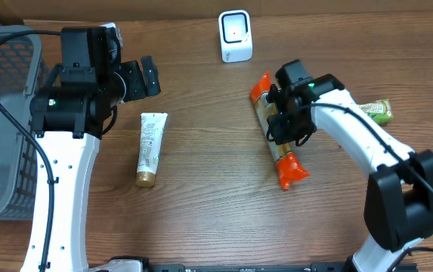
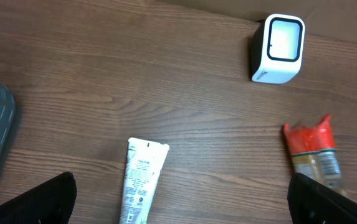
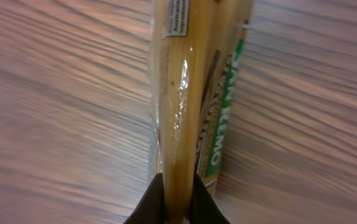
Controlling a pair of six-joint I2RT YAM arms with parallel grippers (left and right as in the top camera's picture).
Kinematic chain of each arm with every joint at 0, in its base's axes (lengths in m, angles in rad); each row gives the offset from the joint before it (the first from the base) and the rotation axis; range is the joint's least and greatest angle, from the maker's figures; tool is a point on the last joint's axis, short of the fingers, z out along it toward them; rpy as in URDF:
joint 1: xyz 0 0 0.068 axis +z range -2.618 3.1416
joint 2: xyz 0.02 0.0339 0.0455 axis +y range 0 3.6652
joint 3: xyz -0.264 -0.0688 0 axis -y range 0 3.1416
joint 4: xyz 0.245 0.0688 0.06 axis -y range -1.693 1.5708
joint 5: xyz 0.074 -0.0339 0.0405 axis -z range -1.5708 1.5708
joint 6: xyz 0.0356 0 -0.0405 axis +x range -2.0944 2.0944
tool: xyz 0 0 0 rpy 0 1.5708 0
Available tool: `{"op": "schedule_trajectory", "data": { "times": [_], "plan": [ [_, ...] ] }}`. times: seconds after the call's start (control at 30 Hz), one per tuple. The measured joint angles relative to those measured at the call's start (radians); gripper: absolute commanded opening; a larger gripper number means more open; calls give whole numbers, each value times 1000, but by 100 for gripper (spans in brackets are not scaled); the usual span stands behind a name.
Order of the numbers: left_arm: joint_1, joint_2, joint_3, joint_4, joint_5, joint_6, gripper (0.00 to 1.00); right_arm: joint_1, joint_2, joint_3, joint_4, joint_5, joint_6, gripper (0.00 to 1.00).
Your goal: Scan the item barcode
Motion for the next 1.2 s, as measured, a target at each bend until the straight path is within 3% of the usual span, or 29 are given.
{"op": "schedule_trajectory", "data": {
  "times": [0.27, 0.4, 0.57, 0.83, 0.93, 1.03, 1.2],
  "plan": [
    [0, 0, 0, 0, 0, 0, 100, 190, -12, -26, 3, 346, 117, 4],
    [0, 0, 0, 0, 0, 0, 100, 266, -12, -57, 40, 406, 147, 30],
    [0, 0, 0, 0, 0, 0, 100, 307, -13, -62, 45, 426, 145, 34],
    [0, 0, 0, 0, 0, 0, 100, 315, -13, -62, 63, 333, 116, 51],
    [0, 0, 0, 0, 0, 0, 100, 310, -13, -62, 60, 322, 108, 67],
    [0, 0, 0, 0, 0, 0, 100, 295, -13, -42, 41, 318, 94, 99],
    [0, 0, 0, 0, 0, 0, 99, 251, -16, 13, 44, 311, 69, 100]
  ]
}}
